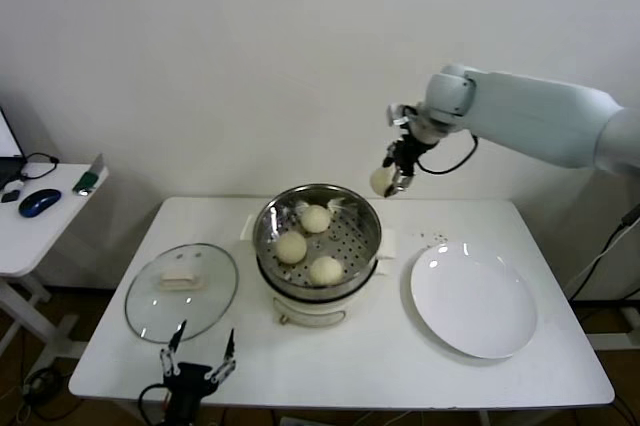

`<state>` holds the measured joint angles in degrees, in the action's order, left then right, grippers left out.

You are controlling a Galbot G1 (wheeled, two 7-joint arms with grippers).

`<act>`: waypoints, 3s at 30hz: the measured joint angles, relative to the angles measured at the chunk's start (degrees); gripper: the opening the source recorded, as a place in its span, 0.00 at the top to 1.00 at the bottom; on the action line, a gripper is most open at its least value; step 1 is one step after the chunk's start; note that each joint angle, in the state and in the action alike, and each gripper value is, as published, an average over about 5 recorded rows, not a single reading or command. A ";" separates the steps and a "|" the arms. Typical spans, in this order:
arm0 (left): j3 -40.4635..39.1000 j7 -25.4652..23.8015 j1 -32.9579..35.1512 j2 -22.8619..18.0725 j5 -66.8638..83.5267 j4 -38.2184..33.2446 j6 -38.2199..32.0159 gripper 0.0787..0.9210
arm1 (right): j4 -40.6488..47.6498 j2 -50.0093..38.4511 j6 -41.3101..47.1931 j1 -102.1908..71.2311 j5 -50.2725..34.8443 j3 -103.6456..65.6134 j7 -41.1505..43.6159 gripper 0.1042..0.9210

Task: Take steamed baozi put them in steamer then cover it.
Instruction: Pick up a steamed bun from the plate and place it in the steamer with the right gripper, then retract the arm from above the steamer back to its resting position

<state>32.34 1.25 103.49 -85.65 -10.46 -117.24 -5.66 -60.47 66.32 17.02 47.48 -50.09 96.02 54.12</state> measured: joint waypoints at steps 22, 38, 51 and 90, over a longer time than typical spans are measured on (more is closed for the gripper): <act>0.01 1.05 0.69 1.59 1.96 -0.55 0.07 0.12 | -3.43 8.82 3.65 -3.26 -5.74 6.63 -5.46 0.30; -0.26 1.13 -0.67 1.15 1.86 0.91 0.43 0.12 | -2.30 8.89 4.29 -7.41 -3.45 6.77 -6.23 0.21; -0.27 1.18 -1.09 1.33 1.54 0.92 0.56 0.12 | -4.16 6.57 4.33 -5.14 -4.23 5.44 -5.48 0.12; 2.29 0.66 -5.39 2.31 -2.93 -0.20 2.21 0.12 | -25.93 -32.00 -18.68 -47.38 1.71 -52.20 -37.72 0.12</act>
<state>34.63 1.91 98.10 -83.35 -13.40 -117.44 -3.45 -86.41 34.32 -1.65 0.10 -48.39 43.82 16.40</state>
